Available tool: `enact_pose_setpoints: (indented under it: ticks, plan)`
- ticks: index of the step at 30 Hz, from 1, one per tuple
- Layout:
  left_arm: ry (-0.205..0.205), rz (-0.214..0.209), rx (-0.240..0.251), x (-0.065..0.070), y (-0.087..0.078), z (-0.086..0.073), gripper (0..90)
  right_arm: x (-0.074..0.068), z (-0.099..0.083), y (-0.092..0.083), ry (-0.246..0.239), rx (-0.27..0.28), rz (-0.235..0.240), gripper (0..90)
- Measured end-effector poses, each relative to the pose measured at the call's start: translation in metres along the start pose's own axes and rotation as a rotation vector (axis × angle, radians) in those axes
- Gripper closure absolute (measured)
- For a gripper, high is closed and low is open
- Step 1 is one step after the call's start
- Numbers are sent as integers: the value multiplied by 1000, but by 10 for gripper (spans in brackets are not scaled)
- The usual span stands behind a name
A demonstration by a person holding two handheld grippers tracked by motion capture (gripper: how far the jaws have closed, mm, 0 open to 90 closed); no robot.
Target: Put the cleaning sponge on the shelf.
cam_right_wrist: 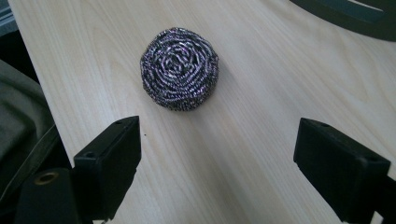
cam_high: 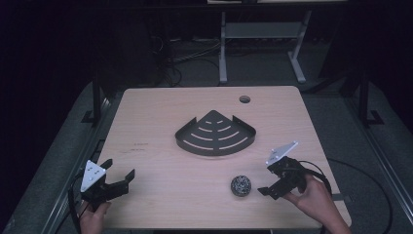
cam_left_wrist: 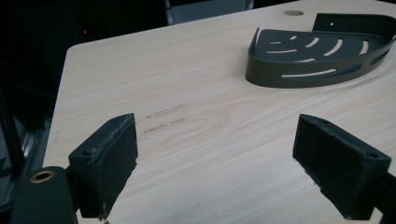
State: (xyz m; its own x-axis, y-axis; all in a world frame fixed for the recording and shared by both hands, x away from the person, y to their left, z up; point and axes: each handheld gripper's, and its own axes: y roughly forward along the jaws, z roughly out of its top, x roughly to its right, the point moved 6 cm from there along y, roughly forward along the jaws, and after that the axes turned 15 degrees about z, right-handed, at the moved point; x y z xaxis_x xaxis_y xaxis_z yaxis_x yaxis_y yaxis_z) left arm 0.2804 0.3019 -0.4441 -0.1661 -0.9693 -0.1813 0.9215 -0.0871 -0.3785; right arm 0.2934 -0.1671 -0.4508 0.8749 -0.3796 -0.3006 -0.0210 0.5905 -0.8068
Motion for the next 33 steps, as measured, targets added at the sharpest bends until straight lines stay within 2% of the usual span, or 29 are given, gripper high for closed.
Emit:
enact_pose_setpoints:
  ticks: [4,8,18,27,33]
  plan:
    - [-2,2,0,0,0,0,133,-4,12,5,-38,-11,9,145]
    - [-2,2,-3,-1,0,0,132,-6,17,10,-47,-28,20,145]
    - [-6,5,-1,-1,0,0,132,-11,35,37,-89,-88,64,145]
    - [-7,7,0,-1,0,1,132,-8,41,54,-101,-135,78,147]
    - [-8,6,-1,-1,0,1,132,-5,40,64,-94,-186,76,154]
